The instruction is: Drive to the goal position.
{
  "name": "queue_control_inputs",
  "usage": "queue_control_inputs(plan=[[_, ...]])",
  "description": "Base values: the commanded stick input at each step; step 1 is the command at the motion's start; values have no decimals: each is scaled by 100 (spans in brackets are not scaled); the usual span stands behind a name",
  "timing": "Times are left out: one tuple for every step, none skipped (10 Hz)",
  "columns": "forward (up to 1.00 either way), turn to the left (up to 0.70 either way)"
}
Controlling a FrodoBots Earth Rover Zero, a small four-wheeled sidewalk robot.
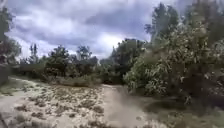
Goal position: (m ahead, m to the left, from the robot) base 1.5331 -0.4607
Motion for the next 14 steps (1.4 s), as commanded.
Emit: queue_control_inputs(plan=[[85, 0], [85, 0], [85, 0], [85, 0], [85, 0], [85, 0], [85, 16], [85, 34], [85, 34], [85, 33], [85, 26], [85, 19], [85, 8], [85, 12]])
